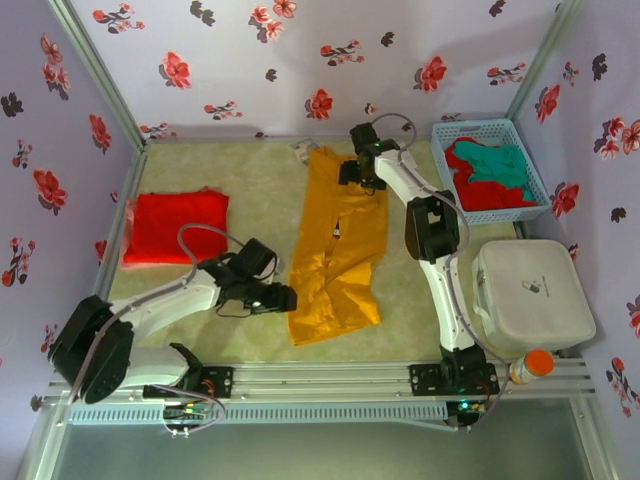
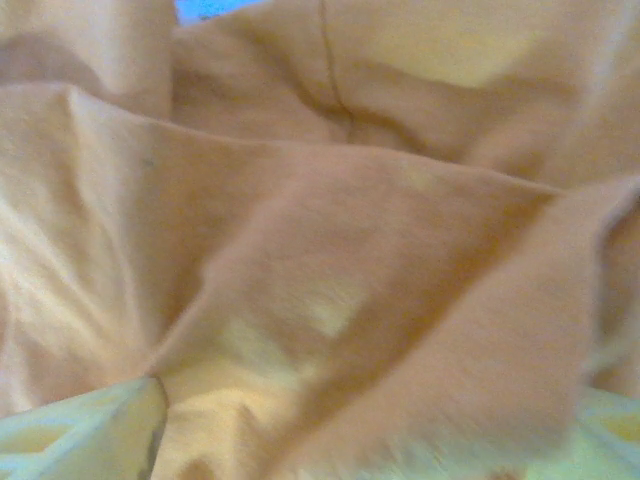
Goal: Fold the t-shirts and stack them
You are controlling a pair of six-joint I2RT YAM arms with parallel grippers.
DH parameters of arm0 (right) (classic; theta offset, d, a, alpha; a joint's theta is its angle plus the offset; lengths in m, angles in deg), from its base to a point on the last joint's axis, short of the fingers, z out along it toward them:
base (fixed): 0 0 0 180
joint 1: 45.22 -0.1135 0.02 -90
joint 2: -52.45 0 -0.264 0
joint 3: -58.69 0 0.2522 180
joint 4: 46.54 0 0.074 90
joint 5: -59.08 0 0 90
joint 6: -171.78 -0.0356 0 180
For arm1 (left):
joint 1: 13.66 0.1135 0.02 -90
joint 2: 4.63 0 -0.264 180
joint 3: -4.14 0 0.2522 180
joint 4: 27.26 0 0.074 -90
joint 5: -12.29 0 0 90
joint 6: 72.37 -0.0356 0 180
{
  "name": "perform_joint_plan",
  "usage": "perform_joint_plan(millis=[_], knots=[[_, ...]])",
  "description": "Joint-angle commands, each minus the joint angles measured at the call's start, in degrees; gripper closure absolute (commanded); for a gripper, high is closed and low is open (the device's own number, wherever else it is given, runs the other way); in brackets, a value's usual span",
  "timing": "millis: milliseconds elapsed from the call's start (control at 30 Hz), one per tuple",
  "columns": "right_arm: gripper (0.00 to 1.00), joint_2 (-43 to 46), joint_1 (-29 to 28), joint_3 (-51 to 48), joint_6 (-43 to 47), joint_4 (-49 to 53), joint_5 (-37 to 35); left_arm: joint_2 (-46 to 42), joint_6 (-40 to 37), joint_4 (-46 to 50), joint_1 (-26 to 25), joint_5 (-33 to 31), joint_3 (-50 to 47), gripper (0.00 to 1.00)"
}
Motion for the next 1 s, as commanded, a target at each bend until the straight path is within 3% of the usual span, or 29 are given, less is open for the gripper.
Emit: perform_joint_plan(millis=[0,67,200,467,567,833,967], knots=[[0.09,9.82,0.10,-4.95,0.29,2.62,-4.43,-4.29,1.34,3.17,-0.48,2.15,-2.73,0.43],[0.01,14.97,0.01,-10.63,-0.97,2.50,-5.13,-6.22,2.39,3.77,-0.53,3.07,-4.33,0.42],[0.01,26.01,0.11,-23.07,-4.49,3.19,-1.17,-7.81,5.84,2.75,-1.36,5.15,-7.41,0.41],[0.01,52.02,-2.29,-58.52,-10.87,-3.89,6.91,-9.06,15.01,-4.68,-5.49,5.46,-10.92,0.43],[0.08,59.30,-4.51,-67.90,-12.51,-1.71,7.05,-7.60,16.81,-7.52,-7.06,5.38,-11.48,0.46],[0.41,78.55,-13.04,-87.25,-20.48,-0.75,7.58,-1.46,21.59,-16.03,-10.42,4.45,-11.24,0.50],[0.44,82.15,-16.17,-94.55,-23.42,-6.88,9.69,2.57,22.90,-18.86,-11.93,3.89,-10.96,0.53]])
